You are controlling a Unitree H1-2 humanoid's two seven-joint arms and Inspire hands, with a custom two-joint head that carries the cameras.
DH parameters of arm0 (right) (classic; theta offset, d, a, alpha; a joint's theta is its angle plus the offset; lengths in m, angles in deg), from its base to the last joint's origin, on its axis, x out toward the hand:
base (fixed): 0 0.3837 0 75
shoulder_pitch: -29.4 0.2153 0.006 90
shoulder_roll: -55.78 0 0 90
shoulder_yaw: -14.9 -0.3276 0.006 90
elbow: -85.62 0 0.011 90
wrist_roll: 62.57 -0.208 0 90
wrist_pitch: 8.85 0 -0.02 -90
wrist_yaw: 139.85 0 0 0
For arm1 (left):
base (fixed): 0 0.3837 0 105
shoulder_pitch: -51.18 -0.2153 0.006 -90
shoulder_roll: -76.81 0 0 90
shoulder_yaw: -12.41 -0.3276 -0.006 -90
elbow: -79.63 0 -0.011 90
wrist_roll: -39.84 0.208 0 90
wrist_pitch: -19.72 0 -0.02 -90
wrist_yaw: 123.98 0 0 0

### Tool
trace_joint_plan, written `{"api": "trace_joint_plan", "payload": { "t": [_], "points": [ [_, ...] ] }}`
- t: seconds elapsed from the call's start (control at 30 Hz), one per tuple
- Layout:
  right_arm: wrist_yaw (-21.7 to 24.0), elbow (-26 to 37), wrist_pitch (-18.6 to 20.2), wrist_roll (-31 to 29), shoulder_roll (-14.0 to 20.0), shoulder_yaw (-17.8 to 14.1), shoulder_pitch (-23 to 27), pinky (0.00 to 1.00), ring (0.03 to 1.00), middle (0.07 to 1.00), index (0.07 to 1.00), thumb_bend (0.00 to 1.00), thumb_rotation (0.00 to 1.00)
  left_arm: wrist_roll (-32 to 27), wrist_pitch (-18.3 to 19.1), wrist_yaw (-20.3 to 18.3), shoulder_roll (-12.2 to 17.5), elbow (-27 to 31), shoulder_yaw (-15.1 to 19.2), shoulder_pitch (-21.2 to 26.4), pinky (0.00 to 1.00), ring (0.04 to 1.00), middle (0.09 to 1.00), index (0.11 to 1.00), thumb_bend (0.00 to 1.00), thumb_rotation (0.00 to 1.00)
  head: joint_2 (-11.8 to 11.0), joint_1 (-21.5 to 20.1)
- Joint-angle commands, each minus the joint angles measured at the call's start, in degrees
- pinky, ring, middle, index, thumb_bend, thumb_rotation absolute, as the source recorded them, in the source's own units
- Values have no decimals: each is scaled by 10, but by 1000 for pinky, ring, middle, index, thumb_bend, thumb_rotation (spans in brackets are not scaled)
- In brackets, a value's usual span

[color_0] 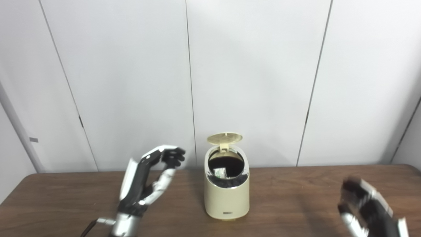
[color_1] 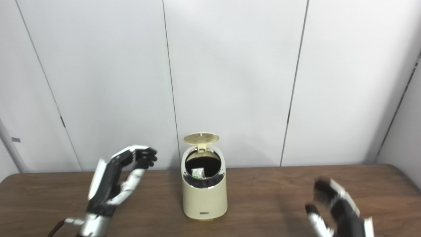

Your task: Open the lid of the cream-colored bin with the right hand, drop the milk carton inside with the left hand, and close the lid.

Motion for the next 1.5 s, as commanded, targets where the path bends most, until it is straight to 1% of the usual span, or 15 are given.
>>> {"api": "trace_joint_plan", "payload": {
  "t": [0.0,0.1,0.2,0.27,0.37,0.47,0.53,0.63,0.7,0.77,0.9,1.0,1.17,1.33,1.47],
  "points": [
    [28,48,11,36,23,13,40,725,780,784,756,509,543,-33,16,-36,2,29,30,-4,497,557,636,717,487,910,0,1],
    [73,88,52,90,68,34,84,712,806,823,793,539,662,-43,34,-67,-12,36,60,-33,518,586,643,696,428,915,-8,6],
    [133,134,142,127,97,61,140,712,856,879,848,661,718,-43,52,-98,-24,41,76,-64,575,642,664,677,270,931,-11,9],
    [162,143,187,143,104,78,173,763,894,913,884,752,730,-41,51,-113,-36,40,83,-83,592,661,680,684,190,781,-12,10],
    [188,150,227,168,107,97,203,807,941,949,908,797,749,-30,53,-124,-55,40,97,-103,601,675,692,695,153,576,-14,10],
    [226,152,264,225,119,127,241,698,933,966,924,833,798,-15,53,-125,-80,28,112,-124,612,684,695,698,152,435,-14,12],
    [261,150,276,264,135,152,268,694,957,967,945,823,846,-4,43,-128,-95,11,117,-135,615,692,703,705,137,451,-15,9],
    [319,126,288,311,154,194,321,849,985,957,947,787,835,12,30,-134,-107,-40,120,-150,660,715,720,725,143,571,-12,9],
    [337,112,294,326,153,208,340,870,990,956,945,784,821,19,29,-138,-113,-58,123,-153,670,719,723,729,145,591,-13,9],
    [348,95,297,337,148,220,358,870,993,956,939,773,780,21,33,-141,-117,-67,126,-153,669,722,725,732,152,673,-11,8],
    [366,53,299,358,138,242,388,880,997,961,935,802,777,18,32,-151,-124,-74,130,-150,689,728,730,731,152,684,-10,9],
    [389,30,305,364,133,256,399,944,1000,955,927,787,760,15,22,-158,-129,-75,134,-148,679,719,722,723,163,743,-10,11],
    [397,4,297,371,124,270,403,966,1000,951,919,759,741,18,24,-160,-136,-72,140,-148,682,728,726,724,169,787,-11,10],
    [392,-24,293,393,116,284,410,943,1000,963,920,769,752,15,29,-162,-143,-65,144,-151,676,724,723,720,159,730,-9,10],
    [389,-45,295,417,110,293,418,938,1000,963,921,776,764,15,27,-164,-143,-64,145,-152,676,727,723,720,164,755,-6,10]
  ]
}}
